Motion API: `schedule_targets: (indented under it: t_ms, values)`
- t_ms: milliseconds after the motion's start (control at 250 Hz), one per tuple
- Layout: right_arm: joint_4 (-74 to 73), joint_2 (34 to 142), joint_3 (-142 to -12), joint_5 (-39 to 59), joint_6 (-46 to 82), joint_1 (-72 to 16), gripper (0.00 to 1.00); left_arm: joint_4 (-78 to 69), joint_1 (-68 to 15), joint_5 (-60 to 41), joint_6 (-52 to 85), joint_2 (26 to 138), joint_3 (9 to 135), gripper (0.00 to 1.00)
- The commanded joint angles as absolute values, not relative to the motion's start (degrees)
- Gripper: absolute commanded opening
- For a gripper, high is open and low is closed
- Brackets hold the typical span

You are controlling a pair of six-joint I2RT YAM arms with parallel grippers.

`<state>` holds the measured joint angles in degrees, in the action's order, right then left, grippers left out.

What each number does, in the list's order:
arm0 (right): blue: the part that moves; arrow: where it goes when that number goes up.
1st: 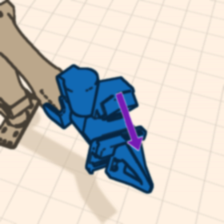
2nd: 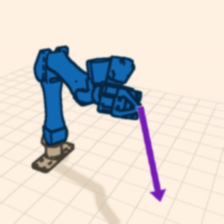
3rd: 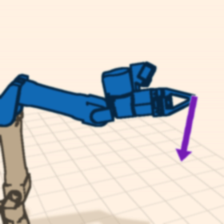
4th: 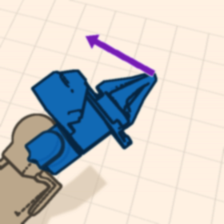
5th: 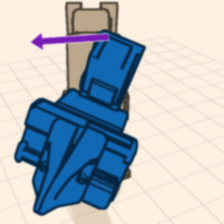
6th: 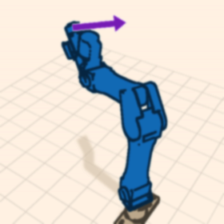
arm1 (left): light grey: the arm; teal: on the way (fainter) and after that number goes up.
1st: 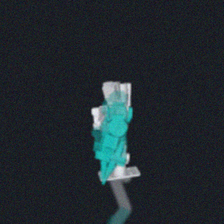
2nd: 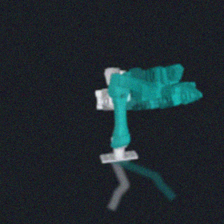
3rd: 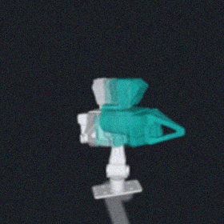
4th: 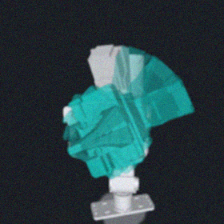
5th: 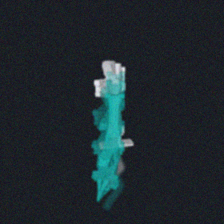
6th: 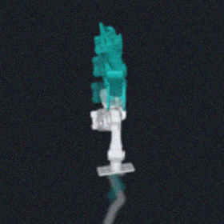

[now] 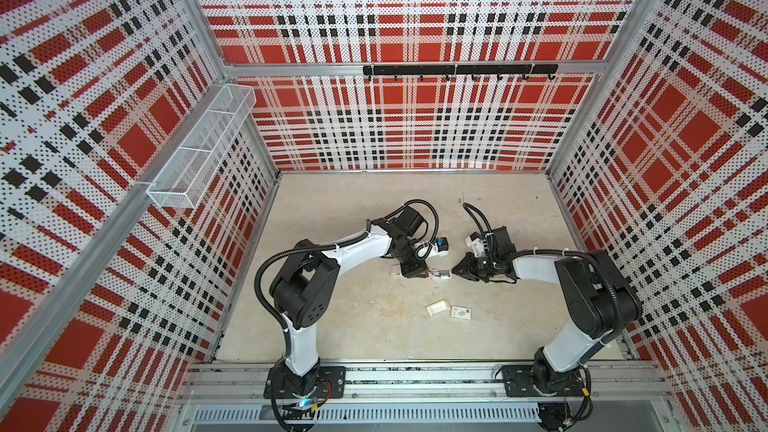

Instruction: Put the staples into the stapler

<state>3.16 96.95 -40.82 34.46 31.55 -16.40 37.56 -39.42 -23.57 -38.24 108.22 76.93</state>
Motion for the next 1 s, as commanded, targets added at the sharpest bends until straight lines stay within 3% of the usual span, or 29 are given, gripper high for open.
schedule_targets:
  t_ms: [0, 344, 996]
  values:
    - [1.5, 97.5, -42.0, 35.1, 31.2, -16.3, 0.13, 37.5, -39.9, -24.6, -39.1, 109.5, 79.2, 0.41]
    - [1.0, 98.7, -42.0, 36.2, 31.0, -16.3, 0.12, 38.5, -39.9, -25.8, -39.2, 109.3, 79.5, 0.29]
    - [-0.4, 99.8, -41.1, 37.6, 31.1, -16.5, 0.09, 40.6, -41.9, -25.2, -39.0, 111.0, 82.3, 0.26]
